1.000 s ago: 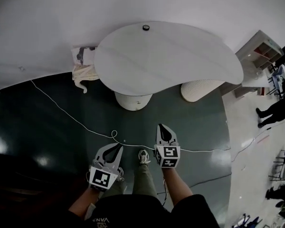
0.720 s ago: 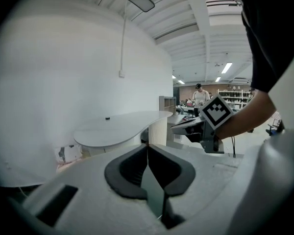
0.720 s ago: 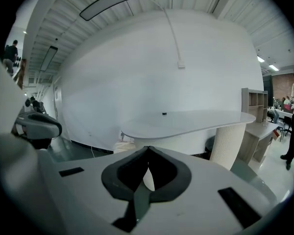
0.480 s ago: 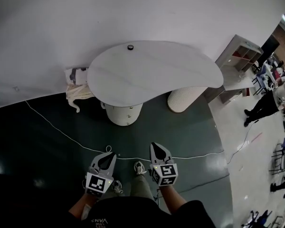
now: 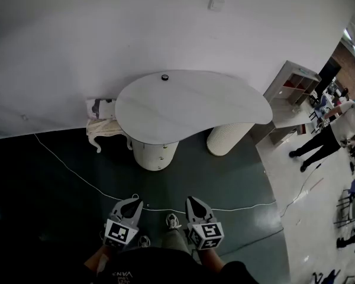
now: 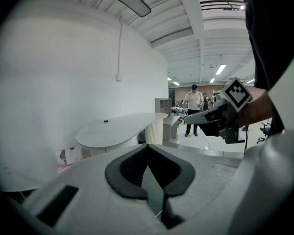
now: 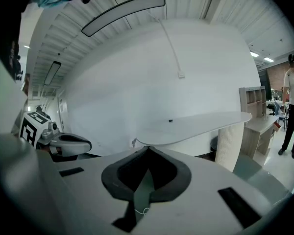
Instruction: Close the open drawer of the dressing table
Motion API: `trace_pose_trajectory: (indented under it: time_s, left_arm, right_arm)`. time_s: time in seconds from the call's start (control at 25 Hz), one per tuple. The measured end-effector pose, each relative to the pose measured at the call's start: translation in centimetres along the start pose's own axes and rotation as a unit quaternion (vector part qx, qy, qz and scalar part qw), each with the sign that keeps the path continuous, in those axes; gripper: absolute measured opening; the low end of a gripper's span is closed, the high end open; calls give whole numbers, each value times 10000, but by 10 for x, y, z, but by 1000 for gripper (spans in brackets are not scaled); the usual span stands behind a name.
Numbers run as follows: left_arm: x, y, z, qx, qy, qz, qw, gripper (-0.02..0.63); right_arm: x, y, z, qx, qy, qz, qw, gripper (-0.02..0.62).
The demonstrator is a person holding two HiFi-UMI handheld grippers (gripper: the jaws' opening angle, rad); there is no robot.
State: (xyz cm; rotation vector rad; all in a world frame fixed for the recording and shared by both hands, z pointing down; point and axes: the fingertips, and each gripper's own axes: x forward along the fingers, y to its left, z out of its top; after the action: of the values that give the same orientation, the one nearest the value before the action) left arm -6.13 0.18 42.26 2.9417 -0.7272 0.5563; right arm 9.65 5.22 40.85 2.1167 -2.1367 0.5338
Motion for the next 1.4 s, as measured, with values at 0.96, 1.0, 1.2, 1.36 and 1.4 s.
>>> trace_pose_trajectory:
  time_s: [0.96,1.0,1.2,1.36,1.4]
  left_arm:
    - [-39,3,-1,28,-54,85,9999,18]
    - [-39,2,-1,27,-53,89,9999,18]
    - [-39,0,0,30,-40,105,9999,18]
    - [-39,-1,-2,25,-26,108,9999,18]
    - [-39,-1,-3,24,-16,110,9999,18]
  right_arm:
    - [-29,22,-16,-19,104,-42,9999,0]
    - [-30,21,-16,-19,102,-49,9999,0]
    - [-31,19,-14,-44,99,-59,9999,0]
    - [-29,22,-17,-12,102,-34,9999,0]
    - [-28,22,-17,-2,107,-28,9999,0]
